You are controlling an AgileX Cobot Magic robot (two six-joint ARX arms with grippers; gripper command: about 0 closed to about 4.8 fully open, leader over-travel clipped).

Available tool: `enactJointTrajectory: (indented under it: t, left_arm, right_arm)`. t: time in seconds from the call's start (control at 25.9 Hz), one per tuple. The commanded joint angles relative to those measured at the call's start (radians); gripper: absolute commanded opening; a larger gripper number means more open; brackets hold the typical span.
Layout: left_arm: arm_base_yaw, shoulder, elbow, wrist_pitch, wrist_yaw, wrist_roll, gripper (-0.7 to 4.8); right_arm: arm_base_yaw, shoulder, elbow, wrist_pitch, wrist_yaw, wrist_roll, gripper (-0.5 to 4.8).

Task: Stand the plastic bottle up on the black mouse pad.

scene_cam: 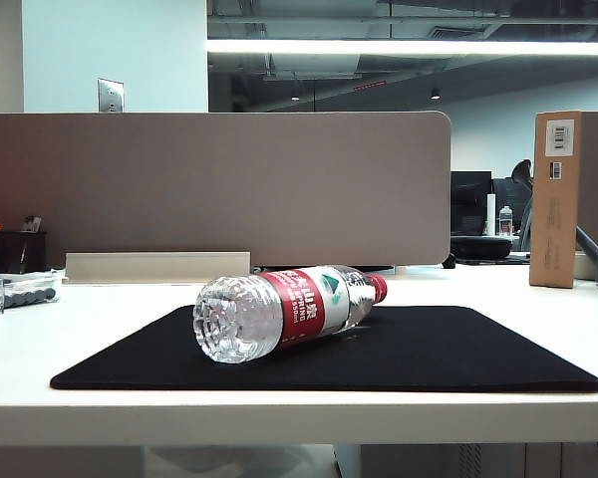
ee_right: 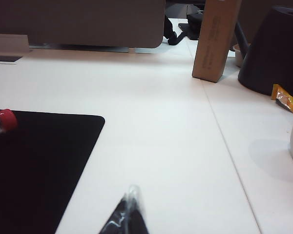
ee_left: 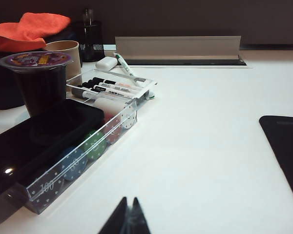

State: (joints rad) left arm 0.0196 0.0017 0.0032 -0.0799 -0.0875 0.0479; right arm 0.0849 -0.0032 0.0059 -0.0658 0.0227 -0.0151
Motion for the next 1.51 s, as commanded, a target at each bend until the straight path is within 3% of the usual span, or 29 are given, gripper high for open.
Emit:
enactJointTrajectory:
  t: [0.04,0.15,0.39,0.5,0.58,0.77,1.04,1.16,1.31,1.43,1.47,1.51]
  left_arm:
    - [0.003,0.001,0.005,0.007,0.002,-0.003,-0.04]
    - [0.003,0.001,0.005,0.007,0.002,-0.003,-0.04]
    - [-0.008,0.001,0.004,0.007,0.001,-0.003,-0.04]
    - [-0.132,0.001,0.004,0.007,-0.006,-0.003,-0.04]
    - [-0.243,0.001,0.004,0.007,-0.005,-0.003,-0.04]
    - [-0.419,0.001,0.004,0.007,-0.003,-0.003,-0.04]
    - [-0.650,0.022,0.004,0.007,-0.003,-0.003,-0.04]
    - [-0.718,0.073,0.005,0.007,-0.002,-0.003,-0.04]
    - [-0.724,0.143,0.005,0.006,-0.003,-0.003,-0.04]
    - [-0.724,0.174,0.005,0.006,-0.003,-0.003,-0.04]
    - [-0.724,0.175,0.005,0.005,-0.003,-0.003,-0.04]
    - [-0.724,0.174,0.005,0.008,-0.003,-0.003,-0.04]
  right_arm:
    - [0.000,0.001,-0.005,0.017,-0.004,0.053,0.00]
    - [0.000,0.001,-0.005,0.017,-0.003,0.149,0.00]
    - [0.000,0.001,-0.005,0.017,-0.003,0.227,0.00]
    - [0.000,0.001,-0.005,0.018,-0.005,0.397,0.00]
    - [0.000,0.001,-0.005,0.019,-0.042,0.494,0.00]
    - [0.000,0.001,-0.003,0.019,-0.137,0.763,-0.01]
    - [0.000,0.010,0.045,0.055,-0.318,1.020,-0.02]
    - [0.000,0.059,0.154,-0.087,-0.314,1.037,-0.02]
    - [0.002,0.166,0.250,-0.108,-0.333,1.035,-0.02]
    - [0.012,0.306,0.332,-0.172,-0.373,0.968,0.02]
    - [0.024,0.373,0.364,-0.196,-0.381,0.941,0.25]
    - [0.051,0.484,0.418,-0.218,-0.407,0.919,0.96]
